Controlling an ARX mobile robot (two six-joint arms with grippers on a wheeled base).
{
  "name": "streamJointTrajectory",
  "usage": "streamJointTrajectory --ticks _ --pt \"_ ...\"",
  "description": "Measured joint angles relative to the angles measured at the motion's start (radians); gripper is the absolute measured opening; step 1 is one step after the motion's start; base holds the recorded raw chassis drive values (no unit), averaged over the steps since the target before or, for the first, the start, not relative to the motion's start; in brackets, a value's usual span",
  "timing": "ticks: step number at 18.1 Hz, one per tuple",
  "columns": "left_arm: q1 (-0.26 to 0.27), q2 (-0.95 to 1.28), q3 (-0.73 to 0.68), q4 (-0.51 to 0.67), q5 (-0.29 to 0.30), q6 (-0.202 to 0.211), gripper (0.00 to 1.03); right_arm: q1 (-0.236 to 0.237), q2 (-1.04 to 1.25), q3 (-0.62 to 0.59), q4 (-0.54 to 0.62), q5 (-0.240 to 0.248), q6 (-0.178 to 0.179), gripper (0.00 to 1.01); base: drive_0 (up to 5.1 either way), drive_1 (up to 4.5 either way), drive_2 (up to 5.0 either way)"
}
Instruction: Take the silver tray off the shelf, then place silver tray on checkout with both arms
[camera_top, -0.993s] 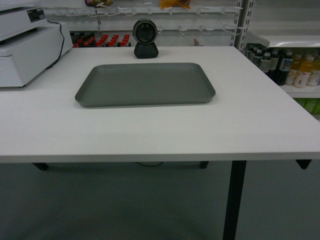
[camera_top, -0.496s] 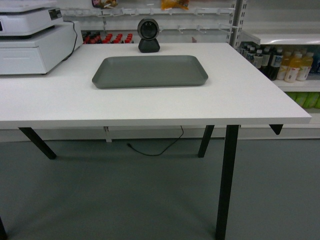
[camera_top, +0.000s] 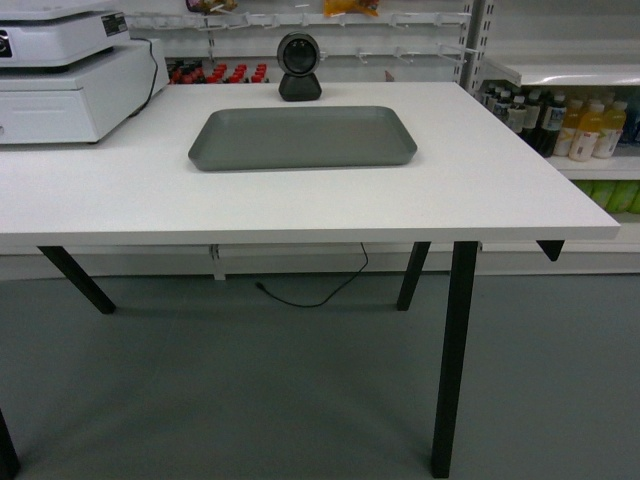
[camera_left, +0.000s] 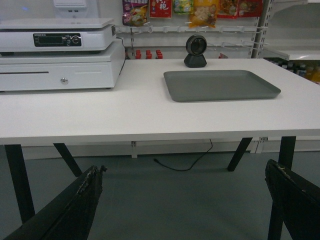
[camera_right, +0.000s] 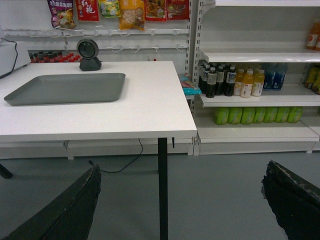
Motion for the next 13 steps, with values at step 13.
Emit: streamJointTrajectory --ticks 13 --pt "0.000 0.000 0.000 0.000 0.000 0.003 0.98 0.000 0.000 0.000 0.000 0.000 -0.002 0.98 0.0 0.00 0.0"
